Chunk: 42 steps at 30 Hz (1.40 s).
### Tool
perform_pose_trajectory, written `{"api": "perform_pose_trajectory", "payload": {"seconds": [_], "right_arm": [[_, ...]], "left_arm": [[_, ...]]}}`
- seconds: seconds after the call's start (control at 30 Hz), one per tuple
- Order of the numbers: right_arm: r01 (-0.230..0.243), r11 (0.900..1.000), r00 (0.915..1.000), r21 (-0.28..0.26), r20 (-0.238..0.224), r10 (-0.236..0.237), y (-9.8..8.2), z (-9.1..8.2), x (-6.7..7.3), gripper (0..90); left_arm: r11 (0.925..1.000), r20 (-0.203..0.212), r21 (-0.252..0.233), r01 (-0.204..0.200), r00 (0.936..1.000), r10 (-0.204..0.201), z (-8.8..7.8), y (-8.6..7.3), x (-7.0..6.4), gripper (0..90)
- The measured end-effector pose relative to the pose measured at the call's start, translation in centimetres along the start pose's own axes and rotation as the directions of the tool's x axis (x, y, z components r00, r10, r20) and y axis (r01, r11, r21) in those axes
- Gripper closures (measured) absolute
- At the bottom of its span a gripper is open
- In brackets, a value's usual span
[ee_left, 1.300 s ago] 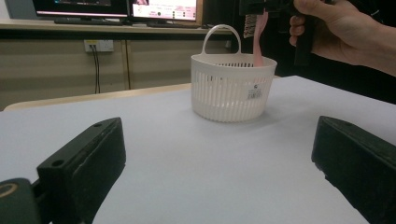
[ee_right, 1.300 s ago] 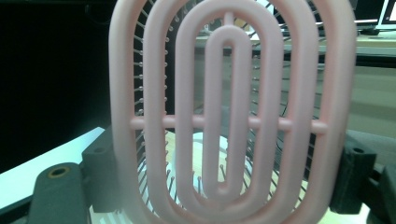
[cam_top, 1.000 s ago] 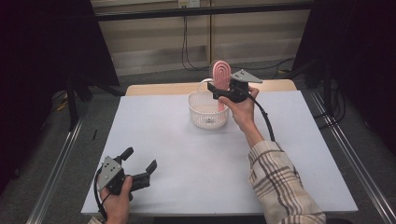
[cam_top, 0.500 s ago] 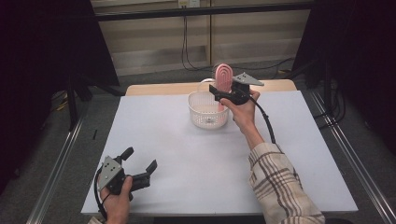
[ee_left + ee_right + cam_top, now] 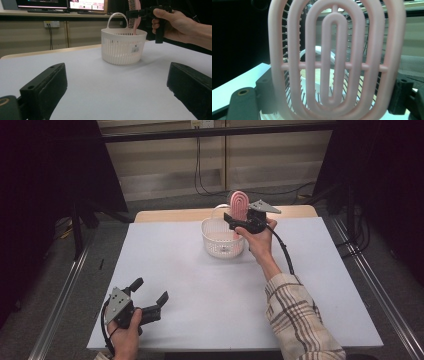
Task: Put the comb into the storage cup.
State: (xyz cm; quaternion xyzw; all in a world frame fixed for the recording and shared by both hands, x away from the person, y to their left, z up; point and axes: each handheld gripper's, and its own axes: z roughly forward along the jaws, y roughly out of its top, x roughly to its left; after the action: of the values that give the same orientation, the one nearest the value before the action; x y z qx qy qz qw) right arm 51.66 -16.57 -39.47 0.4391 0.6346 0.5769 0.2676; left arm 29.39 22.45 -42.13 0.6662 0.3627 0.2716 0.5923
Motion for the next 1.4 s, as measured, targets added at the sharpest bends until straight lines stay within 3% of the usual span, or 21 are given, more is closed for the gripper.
{"api": "perform_pose_trajectory", "payload": {"seconds": [0.6,1.4], "right_arm": [[-0.027,1.0,0.9994,0.009,0.022,0.027,0.1,0.1,-1.3,17.9],[-0.005,1.0,0.9986,0.016,0.052,0.004,0.2,0.9,-1.7,16.4]], "left_arm": [[1.0,-0.004,0.001,-0.004,1.0,0.004,0.0,0.0,0.0,2.9],[1.0,-0.007,0.002,0.007,0.9999,-0.007,0.1,-0.1,0.0,2.7]]}}
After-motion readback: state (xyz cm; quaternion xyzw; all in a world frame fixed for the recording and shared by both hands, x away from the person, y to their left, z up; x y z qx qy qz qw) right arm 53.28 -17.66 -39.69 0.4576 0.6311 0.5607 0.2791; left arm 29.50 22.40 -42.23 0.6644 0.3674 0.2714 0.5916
